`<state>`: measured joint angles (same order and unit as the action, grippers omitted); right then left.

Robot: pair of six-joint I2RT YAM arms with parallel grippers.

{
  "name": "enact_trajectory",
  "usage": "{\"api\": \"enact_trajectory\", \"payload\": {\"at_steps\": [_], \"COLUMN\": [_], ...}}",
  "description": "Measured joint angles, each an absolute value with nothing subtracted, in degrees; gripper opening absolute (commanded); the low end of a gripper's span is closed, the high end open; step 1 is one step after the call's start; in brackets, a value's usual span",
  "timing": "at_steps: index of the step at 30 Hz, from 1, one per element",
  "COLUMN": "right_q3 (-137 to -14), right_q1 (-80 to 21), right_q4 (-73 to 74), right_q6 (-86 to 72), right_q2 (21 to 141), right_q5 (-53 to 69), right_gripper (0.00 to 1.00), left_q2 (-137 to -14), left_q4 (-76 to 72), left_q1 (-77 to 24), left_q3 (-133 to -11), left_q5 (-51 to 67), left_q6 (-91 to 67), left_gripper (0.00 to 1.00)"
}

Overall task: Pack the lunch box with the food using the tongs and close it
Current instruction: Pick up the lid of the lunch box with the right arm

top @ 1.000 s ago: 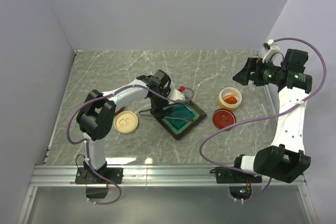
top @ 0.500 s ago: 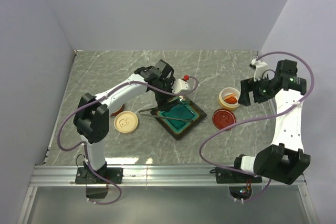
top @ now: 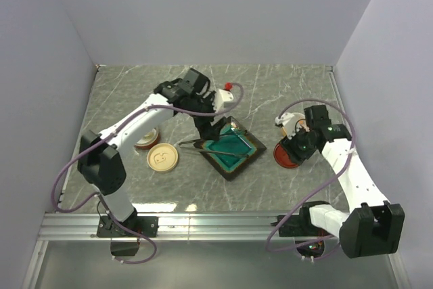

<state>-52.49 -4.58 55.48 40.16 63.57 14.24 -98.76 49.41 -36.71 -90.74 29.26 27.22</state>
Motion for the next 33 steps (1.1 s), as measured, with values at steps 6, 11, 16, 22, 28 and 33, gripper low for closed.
{"api": "enact_trajectory", "payload": {"at_steps": [6, 11, 16, 22, 28, 33], "right_q3": [-44.4, -43.3, -42.6, -42.1, -40.7, -40.6], "right_q1": [-11.4, -14.4, -15.6, -17.1, -18.1, -18.5], "right_q4": [48.8, 43.3, 38.9, 36.4, 35.4, 34.1], "right_q6": [40.8, 39.9, 38.6, 37.5, 36.7, 36.0], "right_q2": [63.6, 68.0, 72.0, 75.3, 78.0, 78.7], "right_q5": [11.2, 8.4, 6.4, 5.8, 5.7, 5.5], "right_gripper": [0.48, 0.43, 0.39, 0.37, 0.34, 0.28], "left_q2": [-94.8, -93.7, -93.1, -93.1, -93.1, -93.1], "left_q4": [49.1, 48.9, 48.3, 47.9, 47.9, 47.8], "left_q1": [-31.5, -31.7, -31.7, -31.7, -31.7, -31.7], "left_q3": [-90.5, -90.5, -90.2, -90.2, -90.2, -90.2], "left_q5": [32.7, 33.5, 33.8, 33.8, 33.8, 33.6], "left_q6": [23.2, 21.2, 19.7, 18.7, 18.4, 18.4], "left_gripper": [0.90, 0.90, 0.90, 0.90, 0.90, 0.89]}}
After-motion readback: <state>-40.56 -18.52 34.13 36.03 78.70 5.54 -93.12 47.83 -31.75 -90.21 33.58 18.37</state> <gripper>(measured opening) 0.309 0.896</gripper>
